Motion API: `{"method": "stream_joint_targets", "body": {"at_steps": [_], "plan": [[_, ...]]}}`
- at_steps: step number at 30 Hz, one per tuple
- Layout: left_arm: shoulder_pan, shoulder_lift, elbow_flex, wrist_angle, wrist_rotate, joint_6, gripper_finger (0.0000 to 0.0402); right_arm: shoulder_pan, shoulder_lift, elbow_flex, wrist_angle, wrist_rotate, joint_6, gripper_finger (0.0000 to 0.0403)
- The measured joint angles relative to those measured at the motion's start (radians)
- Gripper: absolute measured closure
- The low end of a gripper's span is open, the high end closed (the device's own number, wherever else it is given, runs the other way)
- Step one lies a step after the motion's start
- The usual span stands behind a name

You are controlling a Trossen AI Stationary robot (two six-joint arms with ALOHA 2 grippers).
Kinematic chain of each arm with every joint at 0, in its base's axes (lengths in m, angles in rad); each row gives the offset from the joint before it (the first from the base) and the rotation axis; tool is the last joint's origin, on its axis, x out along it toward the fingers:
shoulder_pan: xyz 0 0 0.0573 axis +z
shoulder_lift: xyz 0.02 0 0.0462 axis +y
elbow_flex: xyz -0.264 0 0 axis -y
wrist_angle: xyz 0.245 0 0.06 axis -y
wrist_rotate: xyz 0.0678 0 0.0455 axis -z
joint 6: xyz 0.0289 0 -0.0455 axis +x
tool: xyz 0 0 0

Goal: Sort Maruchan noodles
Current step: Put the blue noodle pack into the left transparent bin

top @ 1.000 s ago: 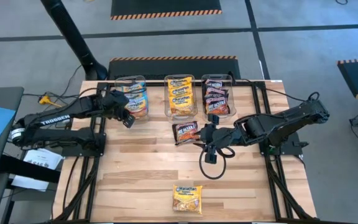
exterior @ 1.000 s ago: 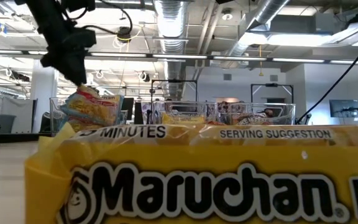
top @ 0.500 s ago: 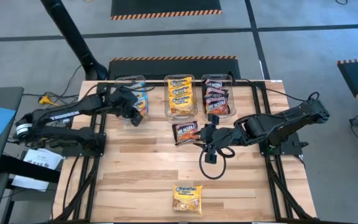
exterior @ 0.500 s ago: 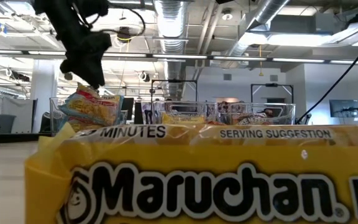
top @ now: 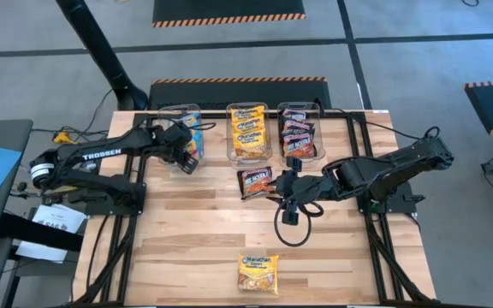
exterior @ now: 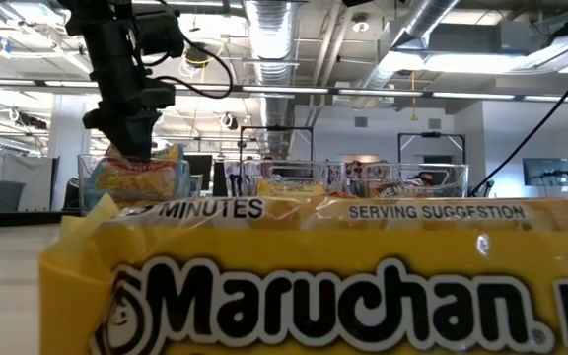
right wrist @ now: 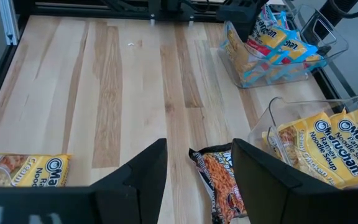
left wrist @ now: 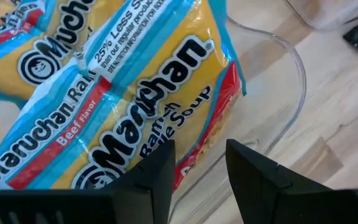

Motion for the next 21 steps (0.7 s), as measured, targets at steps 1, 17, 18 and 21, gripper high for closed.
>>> {"method": "stream_joint_targets", "body": {"at_steps": [1,17,18,21], "plan": [[0.0,0.0,0.0,0.0,-0.001,-0.012,0.0266,0.0,0.0,0.0,0.0,0.0,0.0,0.02],[0.059,0.05,0.0,0.001,0.167,-0.002,0.0266,0.003,0.0,0.0,0.001,-0.001,0.026,0.02],[0.059,0.05,0.0,0.005,0.175,-0.001,0.0266,0.003,0.0,0.0,0.001,-0.001,0.026,0.02],[0.059,0.035,-0.002,0.007,0.178,0.002,0.0266,0.003,0.0,0.0,0.001,-0.001,0.026,0.02]]}}
